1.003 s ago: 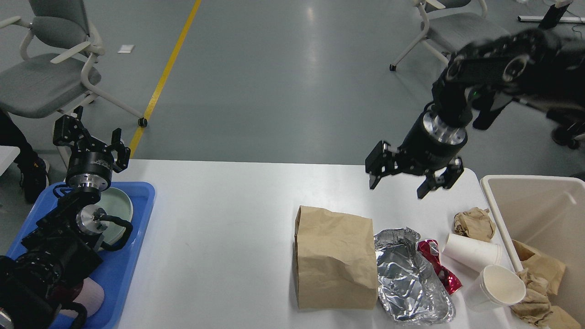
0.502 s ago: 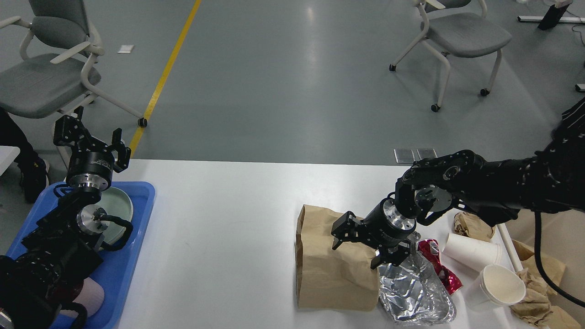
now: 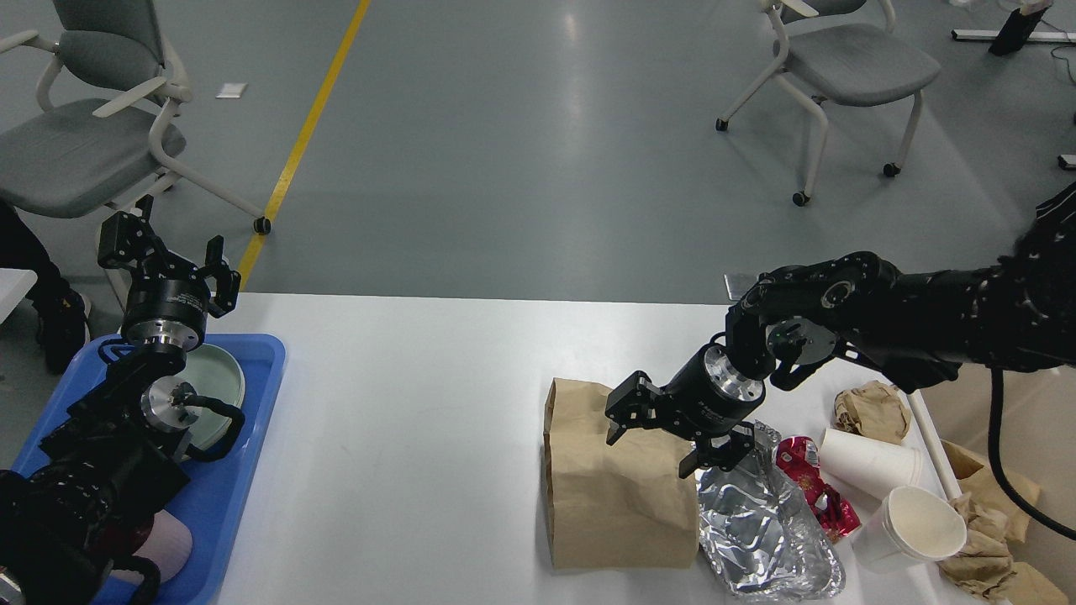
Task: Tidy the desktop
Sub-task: 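Lower the right gripper onto the second brown paper bag, then grasp the paper bag and lift it toward the white bin, then release the bag into the bin and raise the right gripper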
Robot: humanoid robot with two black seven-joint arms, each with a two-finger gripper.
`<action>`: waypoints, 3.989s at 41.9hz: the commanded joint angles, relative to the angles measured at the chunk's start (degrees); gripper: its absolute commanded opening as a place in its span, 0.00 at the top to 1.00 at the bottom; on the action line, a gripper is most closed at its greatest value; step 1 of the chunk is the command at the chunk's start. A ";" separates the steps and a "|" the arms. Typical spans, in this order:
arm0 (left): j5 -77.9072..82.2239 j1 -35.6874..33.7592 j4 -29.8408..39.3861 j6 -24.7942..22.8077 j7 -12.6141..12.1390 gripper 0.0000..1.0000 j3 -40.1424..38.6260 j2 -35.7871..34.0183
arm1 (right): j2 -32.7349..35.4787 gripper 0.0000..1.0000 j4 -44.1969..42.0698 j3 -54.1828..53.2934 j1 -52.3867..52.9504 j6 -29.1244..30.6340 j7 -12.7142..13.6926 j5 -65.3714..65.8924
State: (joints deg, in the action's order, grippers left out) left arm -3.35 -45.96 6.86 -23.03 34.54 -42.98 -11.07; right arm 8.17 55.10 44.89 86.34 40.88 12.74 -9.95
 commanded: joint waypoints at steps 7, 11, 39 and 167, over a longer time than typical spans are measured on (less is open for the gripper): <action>0.01 0.00 0.00 0.00 0.00 0.03 0.00 0.00 | -0.08 0.00 -1.04 3.00 0.67 1.05 0.00 0.55; 0.01 0.00 0.00 0.00 0.00 0.03 0.00 0.00 | -0.08 0.00 -2.45 2.66 -1.96 1.04 0.00 0.46; 0.01 0.00 0.00 0.00 0.00 0.03 0.00 0.00 | -0.52 0.00 -5.61 2.74 -7.41 -2.64 -0.09 -0.42; 0.01 0.00 0.00 0.00 0.00 0.03 0.00 0.00 | 34.46 0.00 -27.76 -11.76 -36.16 -36.92 -0.62 5.12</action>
State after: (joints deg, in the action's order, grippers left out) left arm -3.34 -45.98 6.85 -23.03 34.54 -42.98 -11.07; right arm 45.04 27.70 32.57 51.65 4.08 12.15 -4.58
